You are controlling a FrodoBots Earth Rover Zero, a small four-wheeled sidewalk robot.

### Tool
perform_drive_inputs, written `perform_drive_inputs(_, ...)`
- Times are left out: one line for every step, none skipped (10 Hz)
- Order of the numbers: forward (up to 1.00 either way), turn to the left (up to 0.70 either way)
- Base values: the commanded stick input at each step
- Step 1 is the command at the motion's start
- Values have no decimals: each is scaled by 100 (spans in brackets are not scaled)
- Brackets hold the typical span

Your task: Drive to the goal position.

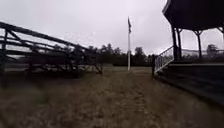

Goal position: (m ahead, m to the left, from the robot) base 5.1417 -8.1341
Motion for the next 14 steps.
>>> perform_drive_inputs(70,0)
perform_drive_inputs(70,0)
perform_drive_inputs(70,0)
perform_drive_inputs(70,0)
perform_drive_inputs(70,0)
perform_drive_inputs(70,0)
perform_drive_inputs(70,0)
perform_drive_inputs(70,0)
perform_drive_inputs(70,0)
perform_drive_inputs(70,0)
perform_drive_inputs(70,0)
perform_drive_inputs(70,0)
perform_drive_inputs(70,0)
perform_drive_inputs(70,0)
